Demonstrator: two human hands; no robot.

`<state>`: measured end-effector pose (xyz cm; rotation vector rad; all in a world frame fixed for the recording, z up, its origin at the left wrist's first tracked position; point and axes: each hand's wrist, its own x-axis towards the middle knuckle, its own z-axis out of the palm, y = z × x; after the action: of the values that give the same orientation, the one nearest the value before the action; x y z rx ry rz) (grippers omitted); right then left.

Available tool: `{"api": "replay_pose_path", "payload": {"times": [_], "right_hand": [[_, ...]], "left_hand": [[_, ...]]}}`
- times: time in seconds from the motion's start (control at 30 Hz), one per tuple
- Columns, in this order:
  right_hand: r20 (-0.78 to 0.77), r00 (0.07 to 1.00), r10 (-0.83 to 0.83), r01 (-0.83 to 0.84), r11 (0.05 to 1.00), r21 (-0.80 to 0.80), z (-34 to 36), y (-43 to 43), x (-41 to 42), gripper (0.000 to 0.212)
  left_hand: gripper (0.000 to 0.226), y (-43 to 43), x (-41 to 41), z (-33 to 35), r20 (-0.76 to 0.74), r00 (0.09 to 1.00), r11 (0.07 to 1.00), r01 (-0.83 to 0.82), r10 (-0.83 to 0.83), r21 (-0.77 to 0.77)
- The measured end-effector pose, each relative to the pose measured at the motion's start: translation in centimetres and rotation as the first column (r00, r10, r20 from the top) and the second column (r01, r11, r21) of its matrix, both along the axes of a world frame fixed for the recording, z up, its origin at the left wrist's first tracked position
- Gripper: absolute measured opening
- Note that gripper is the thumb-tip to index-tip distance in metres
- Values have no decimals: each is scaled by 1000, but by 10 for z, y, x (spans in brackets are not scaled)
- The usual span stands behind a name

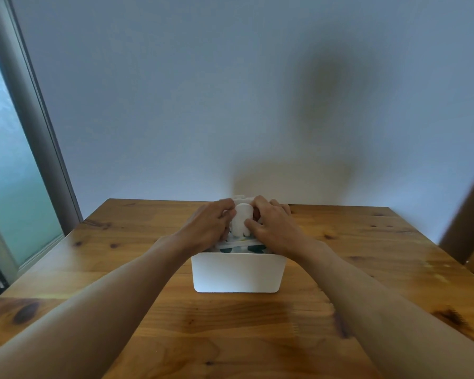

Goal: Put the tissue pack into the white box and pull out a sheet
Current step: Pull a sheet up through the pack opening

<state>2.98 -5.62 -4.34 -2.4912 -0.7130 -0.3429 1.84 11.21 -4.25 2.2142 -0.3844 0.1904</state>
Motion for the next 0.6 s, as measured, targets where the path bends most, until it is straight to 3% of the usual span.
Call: {"api": "replay_pose_path", "payload": {"times": [0.17,0.3,0.37,0.5,0.6], "right_hand": [[7,999,-42,42,997,59,-3,0,5,16],[8,999,-48,47,996,82,-6,1,7,20],[5,998,-59,59,996,61,-6,1,7,15],[3,998,-67,66,998,21,-5,1,6,3],[-40,998,-56,57,998,22,-2,0,1,17]], "left_hand": [[14,0,1,-2,35,999,983,-35,29,179],[43,2,-3,-3,73,996,967,26,-45,252],[45,2,-3,-3,84,995,964,37,-61,264],[23,3,-4,-3,120,991,949,22,-63,314],[12,3,-2,-4,140,989,943,7,-56,334]]}}
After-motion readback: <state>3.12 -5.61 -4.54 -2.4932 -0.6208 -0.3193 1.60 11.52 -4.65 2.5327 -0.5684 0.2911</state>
